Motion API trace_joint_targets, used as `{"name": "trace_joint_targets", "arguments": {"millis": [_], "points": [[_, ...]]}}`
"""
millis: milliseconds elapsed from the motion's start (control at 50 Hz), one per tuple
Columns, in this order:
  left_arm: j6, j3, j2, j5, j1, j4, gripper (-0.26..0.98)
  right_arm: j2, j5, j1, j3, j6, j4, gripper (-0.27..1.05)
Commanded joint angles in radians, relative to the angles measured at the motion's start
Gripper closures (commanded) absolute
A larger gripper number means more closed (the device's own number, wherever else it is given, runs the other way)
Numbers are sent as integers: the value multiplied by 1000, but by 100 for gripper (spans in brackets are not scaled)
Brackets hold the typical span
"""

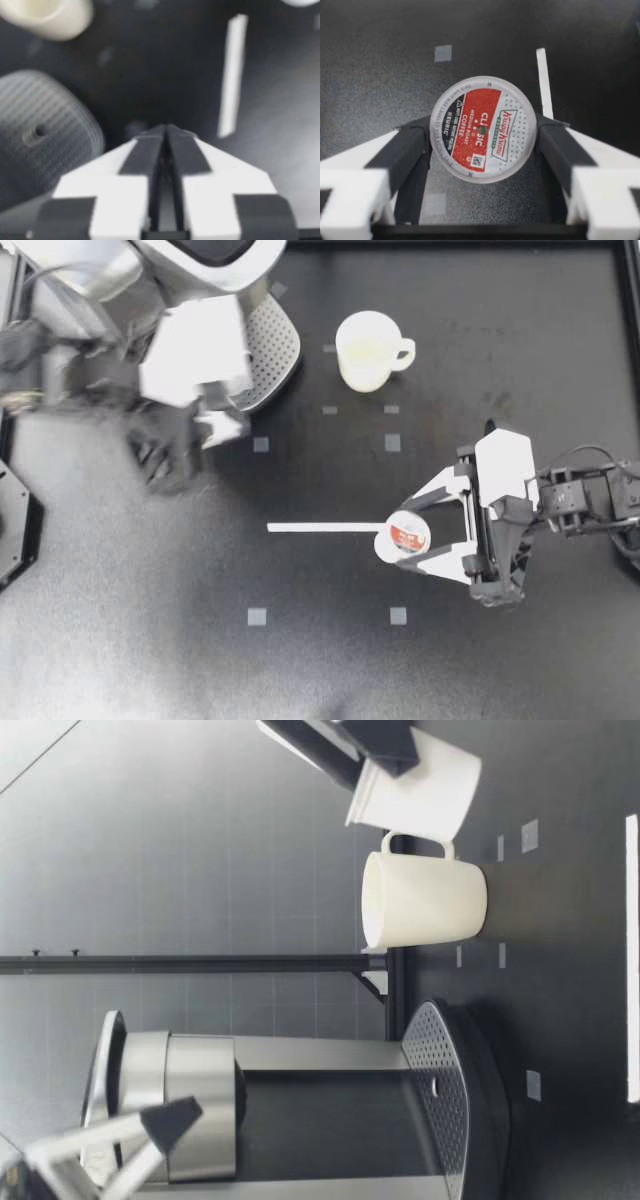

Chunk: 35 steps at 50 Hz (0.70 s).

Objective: Place the coffee capsule inside the capsule container, then place the cup onto the center of the cup tray.

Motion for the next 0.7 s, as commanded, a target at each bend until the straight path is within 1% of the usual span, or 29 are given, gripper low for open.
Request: {"name": "trace_joint_targets", "arguments": {"millis": [0, 80, 140, 160, 280, 360, 420, 500, 600, 680], "points": [[-48, -104, 41, 135, -43, 129, 61, -9, -11, 3, -8, 0, 2, 17], [-112, -153, 95, 241, -103, 295, 61, -6, -11, 5, -6, -2, 2, 17], [-155, -175, 135, 314, -149, 423, 61, -6, -14, 5, -3, -6, 2, 17], [-172, -181, 155, 347, -172, 486, 61, -6, -17, 5, -2, -6, 2, 17], [-209, -187, 239, 479, -245, 703, 61, -14, -17, 5, 6, -9, 0, 17], [-222, -183, 288, 549, -278, 818, 61, -18, -18, 5, 11, -11, 0, 17], [-236, -176, 318, 589, -299, 893, 61, -21, -18, 5, 14, -11, -2, 17], [-264, -152, 348, 624, -321, 1002, 61, -23, -18, 5, 18, -11, -2, 17], [-296, -106, 370, 640, -341, 1109, 61, -25, -21, 5, 21, -11, -3, 17], [-324, -58, 377, 646, -344, 1183, 61, -23, -21, 5, 21, -11, -3, 17]]}}
